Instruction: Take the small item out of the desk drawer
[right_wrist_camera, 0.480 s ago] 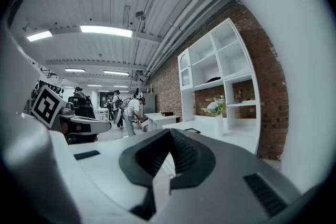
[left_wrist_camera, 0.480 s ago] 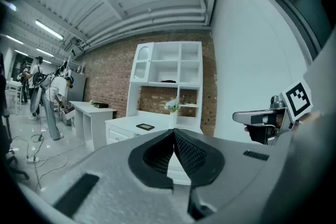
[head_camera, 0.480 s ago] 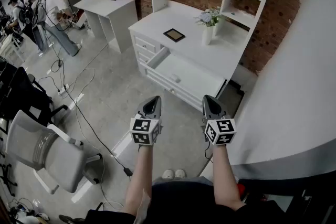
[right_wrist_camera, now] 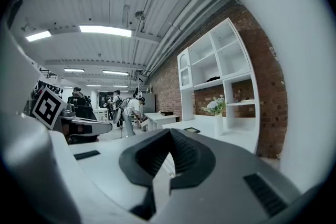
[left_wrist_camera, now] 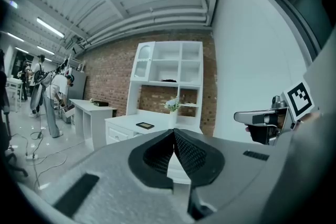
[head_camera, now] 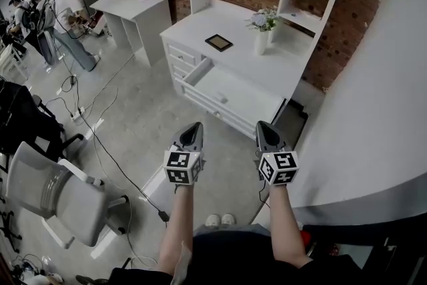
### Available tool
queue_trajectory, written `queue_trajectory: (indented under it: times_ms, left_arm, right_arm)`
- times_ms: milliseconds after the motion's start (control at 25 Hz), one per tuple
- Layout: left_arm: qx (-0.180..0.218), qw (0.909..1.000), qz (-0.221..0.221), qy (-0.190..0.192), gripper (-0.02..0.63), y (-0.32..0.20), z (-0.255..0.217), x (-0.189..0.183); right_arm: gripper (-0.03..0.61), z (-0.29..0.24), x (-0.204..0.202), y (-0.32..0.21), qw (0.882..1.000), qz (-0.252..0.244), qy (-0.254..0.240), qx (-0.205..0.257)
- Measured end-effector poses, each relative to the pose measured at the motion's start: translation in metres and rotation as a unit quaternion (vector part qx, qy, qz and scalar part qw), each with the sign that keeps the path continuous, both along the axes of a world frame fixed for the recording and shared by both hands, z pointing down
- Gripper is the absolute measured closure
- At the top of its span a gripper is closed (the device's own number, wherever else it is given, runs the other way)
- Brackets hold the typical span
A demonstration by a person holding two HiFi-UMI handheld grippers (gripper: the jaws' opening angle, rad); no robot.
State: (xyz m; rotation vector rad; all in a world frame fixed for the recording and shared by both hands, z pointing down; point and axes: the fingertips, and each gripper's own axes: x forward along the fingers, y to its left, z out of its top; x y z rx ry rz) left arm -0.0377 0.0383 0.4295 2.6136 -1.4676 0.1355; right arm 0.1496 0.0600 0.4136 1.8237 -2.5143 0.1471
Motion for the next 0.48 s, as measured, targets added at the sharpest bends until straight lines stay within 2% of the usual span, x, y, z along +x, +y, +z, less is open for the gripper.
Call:
queue_trajectory:
  times_ms: [480]
  left_arm:
    - [-0.011, 0.9998, 0.017, 0.002, 0.604, -0.0008, 0.0099, 0.0107]
  right_arm:
    - [0.580, 0.0061, 0.0061, 0.0062, 1.000, 0.011, -0.020, -0.007]
